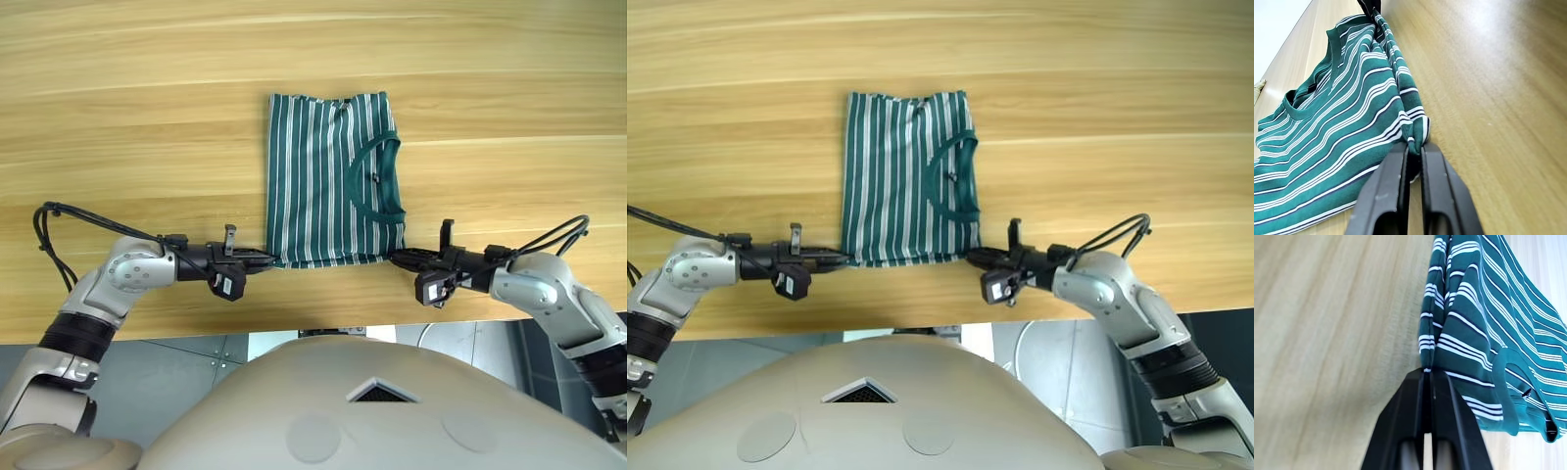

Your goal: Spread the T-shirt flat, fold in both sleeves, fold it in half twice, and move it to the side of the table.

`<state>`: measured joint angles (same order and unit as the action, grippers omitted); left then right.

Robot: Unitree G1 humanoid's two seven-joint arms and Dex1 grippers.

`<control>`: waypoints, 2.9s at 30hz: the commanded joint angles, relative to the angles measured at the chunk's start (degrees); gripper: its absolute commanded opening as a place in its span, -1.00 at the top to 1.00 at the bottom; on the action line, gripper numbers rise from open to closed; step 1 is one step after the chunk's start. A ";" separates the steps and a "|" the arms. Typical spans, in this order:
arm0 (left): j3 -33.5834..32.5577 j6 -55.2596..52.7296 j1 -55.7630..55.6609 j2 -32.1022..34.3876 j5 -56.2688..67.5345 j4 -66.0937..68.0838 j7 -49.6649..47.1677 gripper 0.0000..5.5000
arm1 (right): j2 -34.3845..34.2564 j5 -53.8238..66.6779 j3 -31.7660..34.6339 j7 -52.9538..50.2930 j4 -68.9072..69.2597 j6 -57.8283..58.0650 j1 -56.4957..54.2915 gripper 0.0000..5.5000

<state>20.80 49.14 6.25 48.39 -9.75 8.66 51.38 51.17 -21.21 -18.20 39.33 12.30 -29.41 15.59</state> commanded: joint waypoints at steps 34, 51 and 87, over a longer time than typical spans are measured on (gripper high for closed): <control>-5.45 0.31 3.91 4.20 24.27 -3.80 3.63 0.95 | 3.86 13.52 13.58 3.45 8.60 -5.71 4.59 1.00; -6.99 -11.63 -27.70 -15.24 9.49 26.74 -6.86 0.95 | -12.12 3.81 4.78 0.31 -12.78 9.72 -26.59 1.00; -51.50 -57.95 -54.42 -25.63 45.91 61.86 6.00 0.02 | -36.74 21.44 24.42 -24.55 -80.89 4.10 -61.26 -0.40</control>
<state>-26.76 -4.71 -46.67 21.41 32.57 71.00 56.90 14.53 -1.84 4.74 11.19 -69.71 -23.44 -44.25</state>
